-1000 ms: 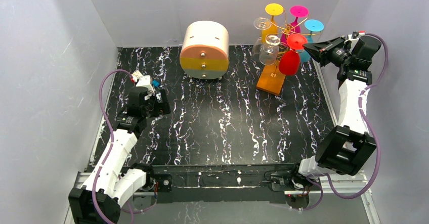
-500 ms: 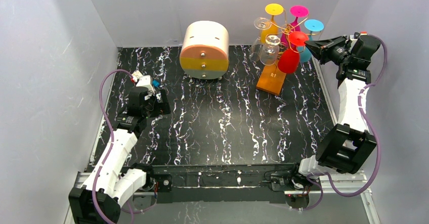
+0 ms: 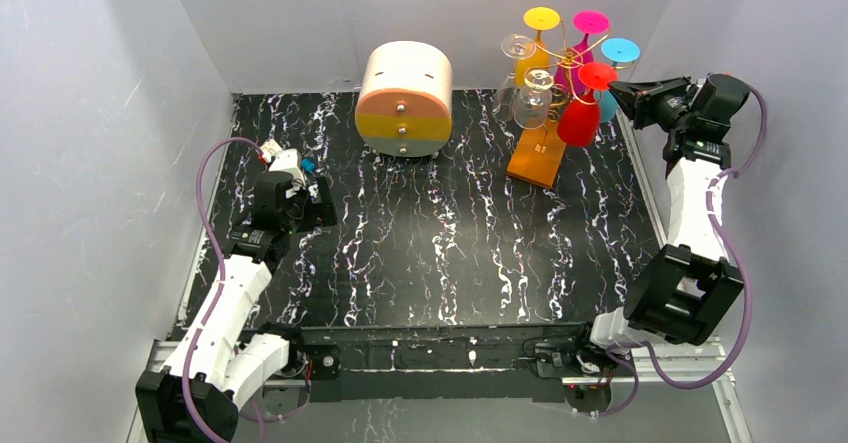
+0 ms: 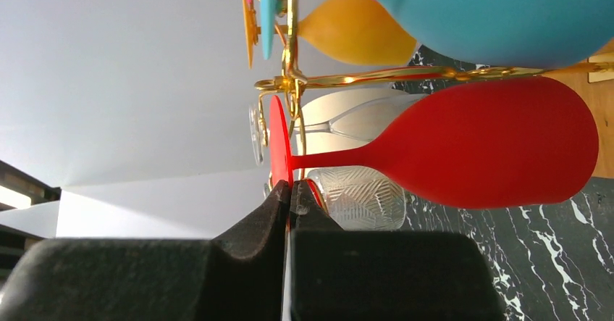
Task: Take the wine glass off the wine glass rack
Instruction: Pick up the wine glass from the wine rack, then place the wine glass at the center of the board.
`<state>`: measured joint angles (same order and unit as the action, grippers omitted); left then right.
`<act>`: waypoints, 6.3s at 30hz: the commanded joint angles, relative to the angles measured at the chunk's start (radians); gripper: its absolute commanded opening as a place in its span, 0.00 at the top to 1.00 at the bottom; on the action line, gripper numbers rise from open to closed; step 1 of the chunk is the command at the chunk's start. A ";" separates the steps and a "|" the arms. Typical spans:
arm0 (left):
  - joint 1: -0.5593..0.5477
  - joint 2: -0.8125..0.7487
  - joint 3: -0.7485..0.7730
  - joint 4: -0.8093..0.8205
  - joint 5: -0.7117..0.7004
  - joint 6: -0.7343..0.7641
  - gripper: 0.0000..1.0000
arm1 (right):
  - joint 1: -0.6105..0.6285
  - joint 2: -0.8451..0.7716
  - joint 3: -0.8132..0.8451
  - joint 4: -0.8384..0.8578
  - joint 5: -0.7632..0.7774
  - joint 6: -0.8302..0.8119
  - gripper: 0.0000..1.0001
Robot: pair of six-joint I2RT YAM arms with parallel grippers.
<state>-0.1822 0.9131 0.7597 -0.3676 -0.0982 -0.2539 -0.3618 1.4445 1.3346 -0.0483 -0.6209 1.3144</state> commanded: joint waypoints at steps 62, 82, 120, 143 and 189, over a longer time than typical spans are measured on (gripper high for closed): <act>-0.003 -0.019 -0.078 0.298 0.726 -0.325 0.08 | 0.633 -0.421 -0.375 -0.354 -0.058 -0.730 0.99; -0.430 0.069 -0.210 0.842 0.671 -0.685 0.32 | 0.901 -0.432 -0.443 -0.069 -0.061 -0.664 0.99; -0.464 -0.010 -0.176 0.917 0.682 -0.695 1.00 | 0.966 -0.370 -0.430 -0.001 -0.294 -0.678 0.71; -0.463 -0.044 -0.059 0.520 0.614 -0.480 0.40 | 1.006 -0.399 -0.468 0.052 -0.198 -0.741 0.99; -0.462 0.197 0.471 -0.187 0.455 0.057 0.02 | 1.503 -0.622 -0.880 0.136 0.537 -2.208 0.99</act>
<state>-0.6437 1.0828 1.2098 -0.4694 0.3225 -0.2417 1.1088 0.8696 0.4763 -0.0570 -0.1627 -0.7654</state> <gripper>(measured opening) 0.983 0.087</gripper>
